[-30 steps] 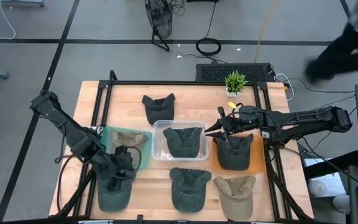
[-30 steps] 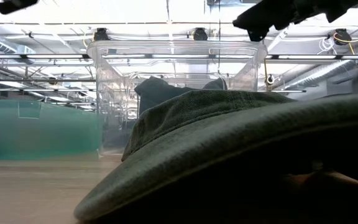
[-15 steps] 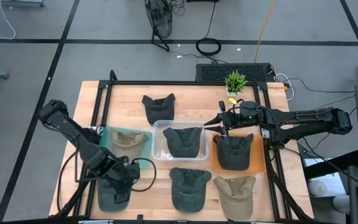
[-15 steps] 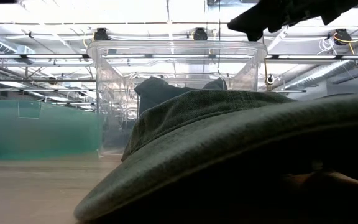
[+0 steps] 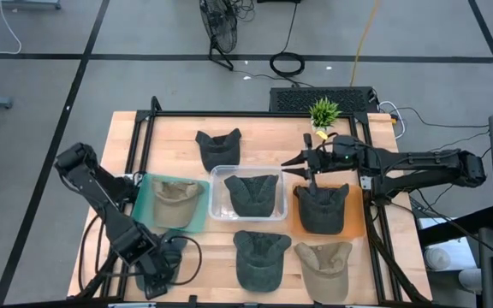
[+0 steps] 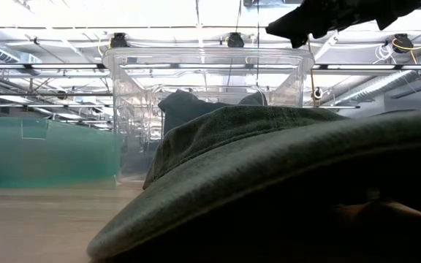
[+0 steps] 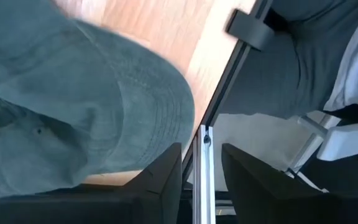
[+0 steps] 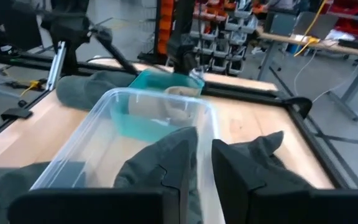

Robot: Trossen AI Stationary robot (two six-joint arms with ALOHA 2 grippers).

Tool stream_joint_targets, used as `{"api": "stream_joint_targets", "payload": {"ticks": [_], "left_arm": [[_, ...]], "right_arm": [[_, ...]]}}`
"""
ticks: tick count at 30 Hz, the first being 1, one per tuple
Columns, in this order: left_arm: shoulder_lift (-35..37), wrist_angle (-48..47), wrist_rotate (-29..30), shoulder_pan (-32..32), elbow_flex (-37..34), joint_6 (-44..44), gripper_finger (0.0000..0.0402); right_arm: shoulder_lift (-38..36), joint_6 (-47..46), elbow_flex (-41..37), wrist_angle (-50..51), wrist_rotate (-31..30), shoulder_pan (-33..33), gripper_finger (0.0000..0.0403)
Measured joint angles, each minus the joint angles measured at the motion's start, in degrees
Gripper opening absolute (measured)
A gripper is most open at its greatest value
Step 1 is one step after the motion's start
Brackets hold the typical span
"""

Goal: Pick & Place hat
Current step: Put the left gray cap into the transparent bin

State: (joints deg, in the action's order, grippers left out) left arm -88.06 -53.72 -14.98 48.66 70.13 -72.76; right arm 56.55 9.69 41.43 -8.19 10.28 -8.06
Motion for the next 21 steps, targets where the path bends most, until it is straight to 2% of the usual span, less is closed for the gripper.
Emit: {"api": "stream_joint_targets", "payload": {"ticks": [8,16,21], "left_arm": [[-2.9,0.0,-6.1,0.8,0.0,-1.5,0.0122],[-2.9,0.8,-5.3,1.1,0.0,-5.0,0.0122],[-2.9,3.5,-2.8,2.3,0.0,-8.0,0.0122]], "right_arm": [[0.0,-1.0,0.0,-0.3,0.0,-0.6,0.0059],[0.0,-3.2,0.0,1.3,0.0,-0.6,0.0059],[0.0,-3.2,0.0,1.3,0.0,-0.5,0.0059]]}}
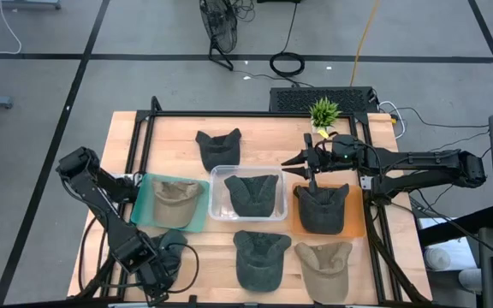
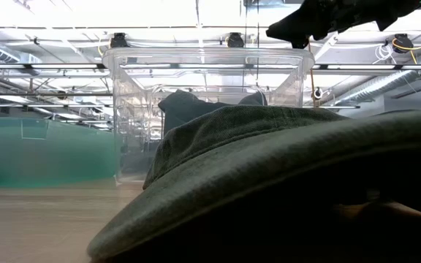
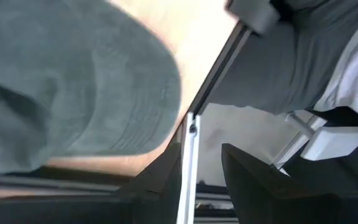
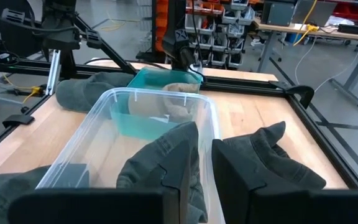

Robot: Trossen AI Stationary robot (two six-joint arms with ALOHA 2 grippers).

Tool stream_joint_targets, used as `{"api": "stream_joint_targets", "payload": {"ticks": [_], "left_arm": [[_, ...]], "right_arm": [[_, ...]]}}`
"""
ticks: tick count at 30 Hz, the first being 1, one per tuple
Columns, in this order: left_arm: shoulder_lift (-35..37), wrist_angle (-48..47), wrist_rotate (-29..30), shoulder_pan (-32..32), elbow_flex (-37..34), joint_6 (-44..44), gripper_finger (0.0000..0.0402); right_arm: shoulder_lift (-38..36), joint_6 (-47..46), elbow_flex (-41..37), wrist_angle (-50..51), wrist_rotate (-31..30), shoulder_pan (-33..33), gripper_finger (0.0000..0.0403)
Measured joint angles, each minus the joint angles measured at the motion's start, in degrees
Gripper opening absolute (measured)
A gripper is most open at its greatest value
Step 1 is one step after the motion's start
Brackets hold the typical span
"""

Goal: Pick & Place hat
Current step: Put the left gray cap into the transparent bin

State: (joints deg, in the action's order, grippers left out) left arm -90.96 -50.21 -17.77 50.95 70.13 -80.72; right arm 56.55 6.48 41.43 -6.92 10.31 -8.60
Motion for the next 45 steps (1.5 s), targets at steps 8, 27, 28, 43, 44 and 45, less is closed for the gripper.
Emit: {"api": "stream_joint_targets", "payload": {"ticks": [8,27,28,43,44,45], "left_arm": [[0.0,0.8,0.0,0.2,0.0,1.1,0.0122],[0.0,-13.0,7.7,2.1,-0.3,6.9,0.0274],[0.0,-12.9,8.5,2.3,-0.3,7.4,0.0274],[0.1,-11.7,7.2,4.4,-6.3,3.4,0.022],[0.1,-10.9,6.9,4.4,-6.8,3.1,0.0219],[0.1,-9.6,6.8,4.4,-7.4,3.0,0.0219]], "right_arm": [[0.0,-0.5,0.0,0.1,0.0,0.0,0.0059],[0.0,-1.3,0.0,0.6,0.0,0.0,0.0059],[0.0,-1.3,0.0,0.7,0.0,0.0,0.0059],[0.0,-1.4,0.0,1.6,0.0,0.1,0.0059],[0.0,-1.4,0.0,1.6,0.0,0.1,0.0059],[0.0,-1.4,0.0,1.6,0.0,0.1,0.0059]]}}
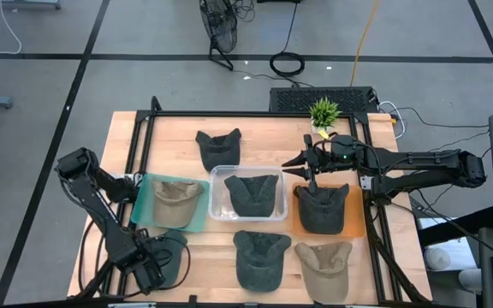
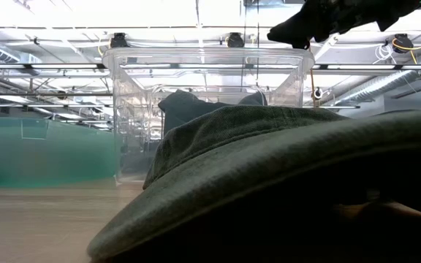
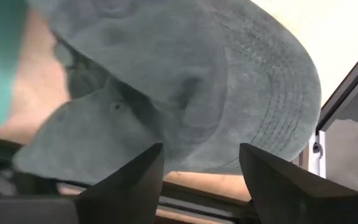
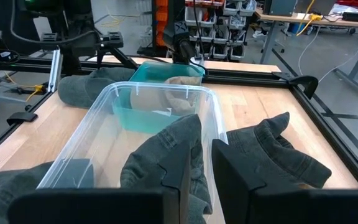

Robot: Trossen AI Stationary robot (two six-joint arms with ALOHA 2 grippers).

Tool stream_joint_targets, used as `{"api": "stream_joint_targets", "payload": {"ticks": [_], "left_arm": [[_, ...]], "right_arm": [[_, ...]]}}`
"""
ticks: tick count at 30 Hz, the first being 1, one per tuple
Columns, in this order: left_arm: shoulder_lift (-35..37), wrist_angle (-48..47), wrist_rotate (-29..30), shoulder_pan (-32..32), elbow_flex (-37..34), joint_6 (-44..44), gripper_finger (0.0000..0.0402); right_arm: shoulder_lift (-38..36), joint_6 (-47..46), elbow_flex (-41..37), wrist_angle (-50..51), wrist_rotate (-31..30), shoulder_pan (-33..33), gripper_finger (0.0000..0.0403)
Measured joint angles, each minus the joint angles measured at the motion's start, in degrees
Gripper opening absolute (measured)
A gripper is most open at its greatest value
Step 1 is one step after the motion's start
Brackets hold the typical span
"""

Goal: Pick & Place hat
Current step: Put the left gray cap into the transparent bin

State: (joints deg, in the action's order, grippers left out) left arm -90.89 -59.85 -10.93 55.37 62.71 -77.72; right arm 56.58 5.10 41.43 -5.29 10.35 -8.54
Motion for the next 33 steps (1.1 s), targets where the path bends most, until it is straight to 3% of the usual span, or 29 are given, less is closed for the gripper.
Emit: {"api": "stream_joint_targets", "payload": {"ticks": [4,22,26,33], "left_arm": [[0.0,5.2,-0.1,0.6,-2.4,0.2,0.0225],[0.0,6.7,3.5,0.8,-6.3,3.1,0.0223],[0.0,6.9,3.4,0.8,-6.4,3.4,0.0185],[0.0,7.1,1.1,0.1,-6.4,5.3,0.0063]], "right_arm": [[0.0,-0.1,0.0,0.2,0.1,0.0,0.0059],[0.0,-0.6,0.0,0.4,0.2,0.0,0.0059],[0.0,-0.6,0.0,0.4,0.2,0.0,0.0059],[0.0,-0.7,0.0,0.4,0.2,0.0,0.0059]]}}
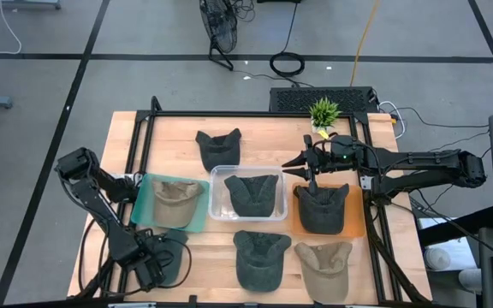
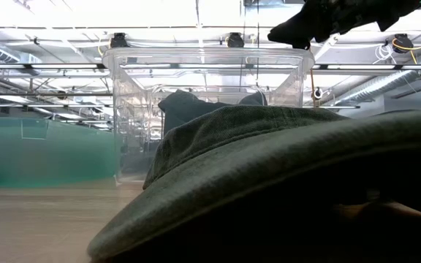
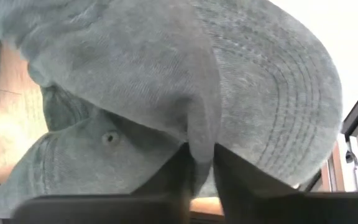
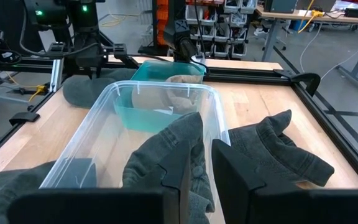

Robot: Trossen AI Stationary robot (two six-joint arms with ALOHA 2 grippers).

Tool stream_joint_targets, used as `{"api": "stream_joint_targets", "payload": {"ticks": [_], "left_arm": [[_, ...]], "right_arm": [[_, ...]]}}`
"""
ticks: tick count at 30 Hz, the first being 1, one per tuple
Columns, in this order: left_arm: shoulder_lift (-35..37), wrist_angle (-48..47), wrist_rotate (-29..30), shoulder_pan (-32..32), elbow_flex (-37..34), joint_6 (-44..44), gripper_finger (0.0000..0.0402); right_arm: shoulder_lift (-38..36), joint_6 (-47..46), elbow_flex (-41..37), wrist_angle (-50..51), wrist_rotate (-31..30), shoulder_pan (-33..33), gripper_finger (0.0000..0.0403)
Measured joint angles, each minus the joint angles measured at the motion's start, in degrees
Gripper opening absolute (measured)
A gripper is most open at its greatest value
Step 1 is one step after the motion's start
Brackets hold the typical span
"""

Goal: Pick & Place hat
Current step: Put the left gray cap into the transparent bin

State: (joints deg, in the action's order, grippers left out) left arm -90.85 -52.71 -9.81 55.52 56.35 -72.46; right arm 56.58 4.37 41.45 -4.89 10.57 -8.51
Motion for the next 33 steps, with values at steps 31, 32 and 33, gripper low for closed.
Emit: {"api": "stream_joint_targets", "payload": {"ticks": [31,32,33], "left_arm": [[0.2,-5.7,-1.0,-6.1,19.5,7.0,0.0006],[0.2,-6.2,0.1,-6.2,20.7,7.6,0.0006],[0.2,-7.1,1.6,-6.4,21.9,8.3,0.0006]], "right_arm": [[0.0,-0.7,0.0,0.0,0.0,0.0,0.0059],[0.0,-0.7,0.0,0.0,0.0,0.0,0.0059],[0.0,-0.7,0.0,0.0,0.0,0.0,0.0059]]}}
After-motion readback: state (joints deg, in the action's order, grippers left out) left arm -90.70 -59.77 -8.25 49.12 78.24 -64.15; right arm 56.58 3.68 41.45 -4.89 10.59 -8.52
